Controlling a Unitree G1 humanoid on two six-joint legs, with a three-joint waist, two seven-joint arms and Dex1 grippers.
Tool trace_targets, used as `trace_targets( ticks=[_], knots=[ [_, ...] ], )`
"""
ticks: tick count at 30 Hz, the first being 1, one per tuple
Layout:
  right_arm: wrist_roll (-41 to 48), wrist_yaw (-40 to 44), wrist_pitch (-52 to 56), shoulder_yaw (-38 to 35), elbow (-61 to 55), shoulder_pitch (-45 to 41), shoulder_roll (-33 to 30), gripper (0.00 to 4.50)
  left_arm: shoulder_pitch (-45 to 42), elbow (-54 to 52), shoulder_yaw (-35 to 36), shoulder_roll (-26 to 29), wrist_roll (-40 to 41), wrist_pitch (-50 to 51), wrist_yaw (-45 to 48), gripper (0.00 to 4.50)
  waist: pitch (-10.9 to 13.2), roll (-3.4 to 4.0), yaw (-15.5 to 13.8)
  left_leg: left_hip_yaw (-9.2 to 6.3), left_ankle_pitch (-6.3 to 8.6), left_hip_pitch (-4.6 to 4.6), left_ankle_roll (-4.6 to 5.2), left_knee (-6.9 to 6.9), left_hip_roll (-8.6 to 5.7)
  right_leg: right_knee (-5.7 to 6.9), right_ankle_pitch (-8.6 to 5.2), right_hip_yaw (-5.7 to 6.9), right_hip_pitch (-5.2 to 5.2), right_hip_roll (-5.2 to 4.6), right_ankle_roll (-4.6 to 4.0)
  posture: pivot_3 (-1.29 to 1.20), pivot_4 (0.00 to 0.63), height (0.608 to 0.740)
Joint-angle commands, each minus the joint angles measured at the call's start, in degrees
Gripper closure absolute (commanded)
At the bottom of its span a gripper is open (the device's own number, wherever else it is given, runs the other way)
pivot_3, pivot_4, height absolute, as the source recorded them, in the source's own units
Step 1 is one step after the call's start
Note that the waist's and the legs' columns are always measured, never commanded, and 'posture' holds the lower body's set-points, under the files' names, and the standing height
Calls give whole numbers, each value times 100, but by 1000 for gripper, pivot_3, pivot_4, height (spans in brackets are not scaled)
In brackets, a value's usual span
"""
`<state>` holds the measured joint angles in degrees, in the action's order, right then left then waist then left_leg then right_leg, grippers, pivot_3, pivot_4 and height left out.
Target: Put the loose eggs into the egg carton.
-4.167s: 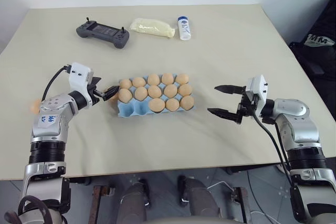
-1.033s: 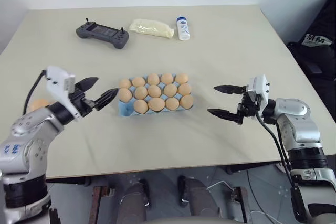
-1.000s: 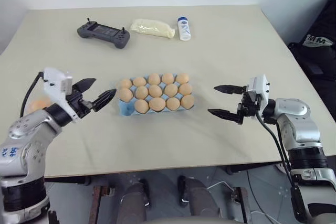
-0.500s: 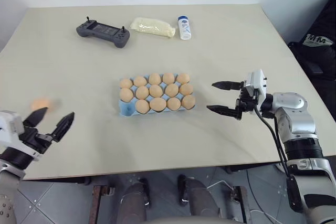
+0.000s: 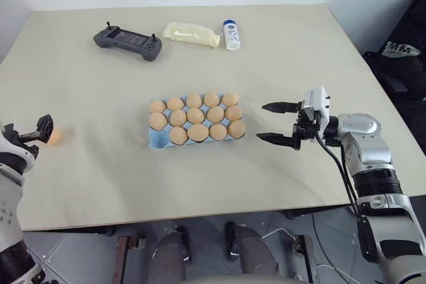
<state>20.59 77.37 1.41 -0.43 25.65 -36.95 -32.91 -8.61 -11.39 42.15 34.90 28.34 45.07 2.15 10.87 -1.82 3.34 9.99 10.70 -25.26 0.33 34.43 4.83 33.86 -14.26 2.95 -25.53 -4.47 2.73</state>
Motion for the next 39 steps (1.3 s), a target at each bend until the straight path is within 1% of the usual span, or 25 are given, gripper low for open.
trace_targets(
  ticks=[1, 7, 10, 13, 18, 24, 27, 28, 29, 30, 31, 33, 34, 35, 36, 38, 39],
  knots=[
    [52, 5, -31, -125, -115, 0, -72, 0, -311, 468, -197, 196, -270, -104, -45, 38, 0, 0, 6, 2, 0, 0, 0, -1, 1, 0, 0, 0, 0, 0, 0, 0, 150, 740],
    [77, -58, 11, -190, -271, 133, -158, 0, -773, 1304, -467, 355, -649, -211, -138, 38, -1, -2, -10, 9, 0, 2, -2, -15, 2, 1, 1, 8, -6, -5, 1, 0, 150, 740],
    [94, -94, 47, -210, -356, 198, -196, 0, -938, 1585, -574, 348, -671, -239, -41, 38, -1, -2, -11, 12, 0, 7, -4, -20, 2, 8, 9, 11, -8, -8, 15, 0, 150, 740],
    [88, -118, 53, -211, -365, 208, -216, 0, -1044, 1699, -642, 332, -721, -181, -59, 38, -1, -3, -11, 11, -1, 7, -8, -21, 3, 12, 21, 19, -10, -7, 37, 0, 150, 740],
    [81, -137, 74, -219, -392, 220, -237, 0, -1053, 1781, -754, 320, -754, 83, -104, 38, -2, -3, -9, 11, -2, 10, -11, -21, 5, 16, 23, 20, -10, -7, 39, 0, 150, 740],
    [63, -168, 62, -194, -370, 187, -236, 0, -1005, 1690, -712, 225, -709, 330, -125, 38, -2, -4, -13, 11, -2, 10, -12, -20, 4, 18, 24, 21, -10, -8, 42, 0, 150, 740],
    [58, -174, 54, -185, -349, 165, -230, 0, -972, 1669, -694, 193, -740, 327, -165, 610, -2, -4, -11, 11, -2, 10, -12, -19, 4, 19, 26, 21, -10, -8, 46, 0, 150, 740],
    [54, -175, 48, -182, -341, 160, -230, 0, -966, 1652, -689, 188, -736, 338, -171, 867, -2, -4, -12, 11, -2, 10, -12, -20, 4, 19, 27, 21, -10, -8, 47, 0, 150, 740],
    [51, -175, 44, -180, -335, 156, -230, 0, -957, 1633, -683, 185, -735, 335, -177, 1239, -2, -4, -13, 11, -2, 10, -12, -20, 4, 19, 31, 22, -10, -8, 54, 0, 150, 740],
    [50, -175, 41, -179, -332, 154, -231, 0, -935, 1597, -687, 193, -746, 292, -161, 1561, -2, -4, -14, 11, -2, 10, -12, -20, 4, 19, 46, 22, -10, -8, 80, 0, 150, 740],
    [50, -174, 38, -180, -331, 154, -233, 0, -917, 1566, -690, 196, -754, 258, -149, 1820, -2, -4, -11, 11, -2, 10, -12, -20, 4, 19, 47, 22, -10, -8, 82, 0, 150, 740],
    [54, -171, 31, -185, -336, 158, -236, 0, -887, 1336, -689, 197, -663, 314, -63, 2501, -2, -4, -9, 11, -2, 10, -12, -20, 4, 18, 48, 21, -10, -8, 83, 0, 150, 740],
    [57, -172, 29, -190, -341, 162, -239, 0, -869, 1180, -682, 153, -618, 123, 21, 2713, -2, -4, -12, 11, -2, 9, -12, -20, 5, 18, 48, 21, -10, -8, 83, 0, 150, 740],
    [64, -170, 19, -198, -344, 165, -238, 0, -838, 1016, -701, 116, -597, -109, 126, 2870, -2, -4, -15, 11, -2, 9, -12, -20, 5, 18, 48, 22, -10, -8, 83, 0, 150, 740],
    [74, -165, 8, -208, -349, 172, -239, 0, -795, 824, -758, 101, -555, -309, 300, 2922, -2, -4, -16, 11, -2, 9, -12, -20, 6, 18, 48, 22, -10, -8, 83, 0, 150, 740],
    [88, -162, 3, -219, -357, 180, -242, 0, -741, 488, -882, 53, -473, -691, 645, 2936, -2, -4, -19, 11, -2, 8, -12, -20, 6, 18, 48, 22, -10, -9, 83, 0, 150, 740],
    [96, -160, 1, -228, -365, 189, -245, 0, -765, 320, -896, -21, -300, -740, 818, 2936, -2, -4, -24, 12, -2, 8, -12, -20, 5, 17, 48, 22, -9, -9, 83, 0, 150, 740]
  ],
)
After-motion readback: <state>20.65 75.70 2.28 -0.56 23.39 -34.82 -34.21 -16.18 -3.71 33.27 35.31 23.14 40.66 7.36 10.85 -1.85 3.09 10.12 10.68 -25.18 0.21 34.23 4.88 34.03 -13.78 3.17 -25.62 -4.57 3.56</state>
